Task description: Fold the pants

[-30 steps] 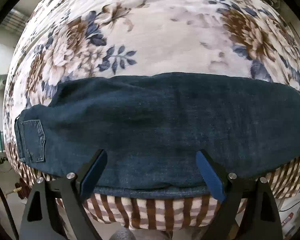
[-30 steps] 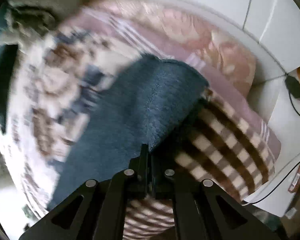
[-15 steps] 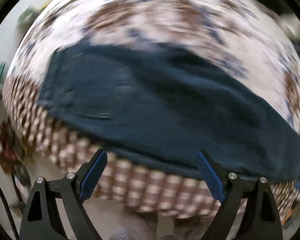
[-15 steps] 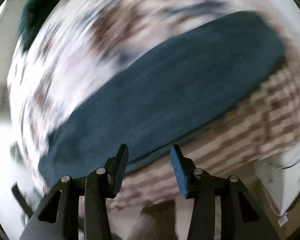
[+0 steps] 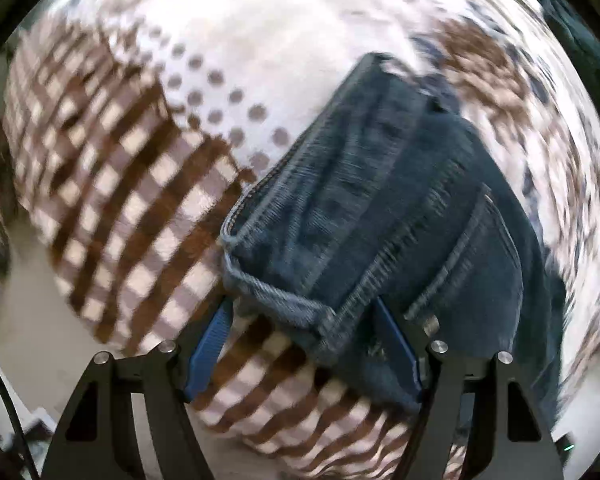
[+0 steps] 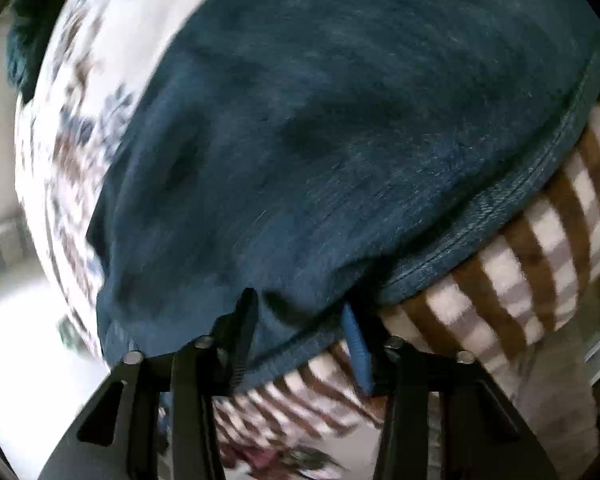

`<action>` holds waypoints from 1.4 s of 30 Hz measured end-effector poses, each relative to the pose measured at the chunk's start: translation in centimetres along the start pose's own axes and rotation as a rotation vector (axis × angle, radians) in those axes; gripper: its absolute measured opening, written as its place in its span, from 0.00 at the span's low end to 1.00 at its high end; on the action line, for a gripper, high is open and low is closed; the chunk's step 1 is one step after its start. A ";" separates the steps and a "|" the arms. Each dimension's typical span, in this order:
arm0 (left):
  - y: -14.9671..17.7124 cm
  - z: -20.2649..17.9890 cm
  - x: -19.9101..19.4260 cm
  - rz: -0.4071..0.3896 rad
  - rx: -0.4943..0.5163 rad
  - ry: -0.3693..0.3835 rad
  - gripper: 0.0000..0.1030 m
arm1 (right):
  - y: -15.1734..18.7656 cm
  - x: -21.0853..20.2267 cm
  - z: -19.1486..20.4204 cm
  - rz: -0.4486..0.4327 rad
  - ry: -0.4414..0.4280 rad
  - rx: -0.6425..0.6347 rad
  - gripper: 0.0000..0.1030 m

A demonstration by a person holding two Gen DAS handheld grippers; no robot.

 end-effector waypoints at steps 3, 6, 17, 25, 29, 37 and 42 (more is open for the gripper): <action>-0.5 0.6 0.9 0.002 -0.019 0.060 0.49 | 0.1 0.0 -0.6 -0.042 0.009 0.054 0.08; 0.5 -0.4 0.2 -0.059 0.039 0.030 0.28 | 1.4 -0.7 0.7 -0.088 0.051 0.002 0.04; 1.9 0.4 -1.3 -0.061 0.062 0.020 0.21 | 3.8 -3.0 2.6 -0.118 0.166 -0.122 0.04; 0.6 -0.9 -0.8 -0.017 0.058 -0.036 0.32 | 0.6 0.6 2.3 0.078 0.251 -0.161 0.13; 2.5 -5.3 -3.2 -0.061 0.205 -0.226 0.43 | 1.1 -1.7 6.8 0.188 0.291 -0.342 0.49; 3.1 -15.1 -4.5 -0.226 0.436 -0.342 0.81 | -2.9 -1.3 23.8 0.230 0.191 -0.739 0.51; -0.2 -17.0 -1.0 -0.150 0.455 -0.346 0.81 | -8.3 5.1 29.8 0.355 0.238 -0.778 0.51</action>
Point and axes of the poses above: each gripper's, at about its wrist camera, not at the fingertips, and x roughly the way its jaws point, z to its left, y to its underside, the point moved 1 cm from there along x, roughly the way its jaws point, and after that the axes turned 11 degrees about z, right-handed, at the moved point
